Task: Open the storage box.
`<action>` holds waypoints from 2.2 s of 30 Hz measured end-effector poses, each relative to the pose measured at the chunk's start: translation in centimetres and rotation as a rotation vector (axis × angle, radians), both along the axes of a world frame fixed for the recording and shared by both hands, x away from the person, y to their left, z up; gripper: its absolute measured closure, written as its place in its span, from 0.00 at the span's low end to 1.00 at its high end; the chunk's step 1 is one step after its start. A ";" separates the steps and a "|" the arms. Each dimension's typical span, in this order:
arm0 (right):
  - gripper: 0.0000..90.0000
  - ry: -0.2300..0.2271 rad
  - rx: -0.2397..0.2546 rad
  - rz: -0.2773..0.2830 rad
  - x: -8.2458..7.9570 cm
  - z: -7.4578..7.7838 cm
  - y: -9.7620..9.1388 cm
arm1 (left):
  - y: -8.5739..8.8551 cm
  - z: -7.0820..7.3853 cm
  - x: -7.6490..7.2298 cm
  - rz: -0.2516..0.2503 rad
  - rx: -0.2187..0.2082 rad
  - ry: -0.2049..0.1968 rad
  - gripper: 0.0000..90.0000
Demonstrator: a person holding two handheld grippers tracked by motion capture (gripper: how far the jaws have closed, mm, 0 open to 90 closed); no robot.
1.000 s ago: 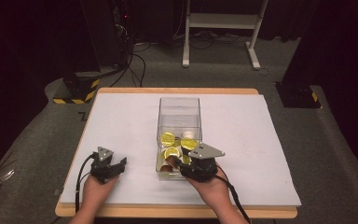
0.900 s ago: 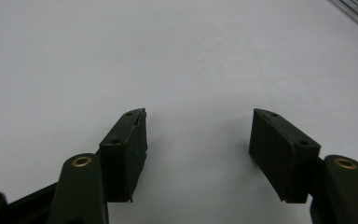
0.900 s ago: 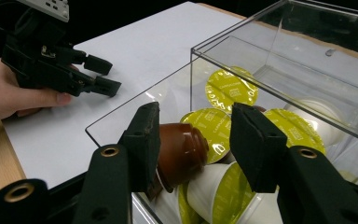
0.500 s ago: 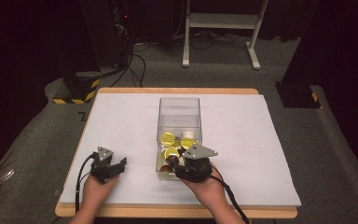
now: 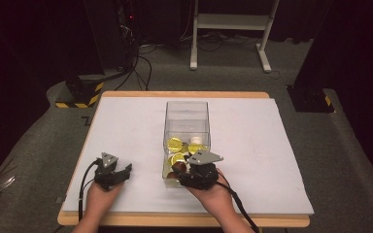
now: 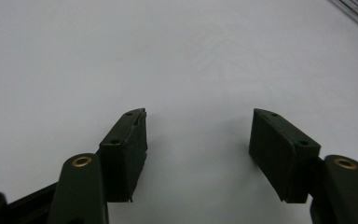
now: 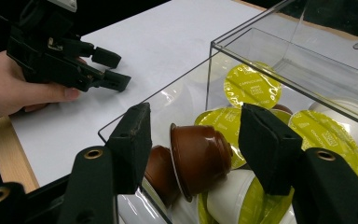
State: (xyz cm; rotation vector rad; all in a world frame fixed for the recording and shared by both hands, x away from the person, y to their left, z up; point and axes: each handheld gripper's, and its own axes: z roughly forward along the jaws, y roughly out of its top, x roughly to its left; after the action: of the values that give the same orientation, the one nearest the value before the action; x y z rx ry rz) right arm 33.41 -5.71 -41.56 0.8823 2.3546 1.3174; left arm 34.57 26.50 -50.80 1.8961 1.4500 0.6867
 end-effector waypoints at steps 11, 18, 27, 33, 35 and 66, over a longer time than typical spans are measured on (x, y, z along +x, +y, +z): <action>0.48 0.011 -0.040 0.002 0.0 -0.5 0.6 | 0.0 0.0 0.0 -0.001 -0.001 0.000 0.41; 0.50 0.026 -0.067 0.002 0.2 -0.9 0.9 | 0.0 0.0 0.0 -0.001 -0.001 0.000 0.41; 0.52 0.042 -0.098 -0.009 0.5 -1.3 1.0 | 0.0 0.0 0.0 -0.002 0.000 0.000 0.41; 0.55 0.040 -0.118 -0.013 0.7 -1.3 1.1 | 0.0 0.0 0.0 -0.002 -0.001 0.000 0.42; 0.56 0.041 -0.126 -0.013 0.7 -1.4 1.1 | 0.0 0.0 0.0 -0.003 0.000 0.000 0.42; 0.64 0.034 -0.139 -0.040 0.9 -1.1 0.9 | 0.0 0.0 0.0 -0.002 -0.001 -0.001 0.42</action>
State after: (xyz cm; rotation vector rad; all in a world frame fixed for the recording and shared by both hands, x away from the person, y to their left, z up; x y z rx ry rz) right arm 34.36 -4.81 -42.64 0.9105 2.4075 1.1160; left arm 34.54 26.49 -50.80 1.8959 1.4475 0.6860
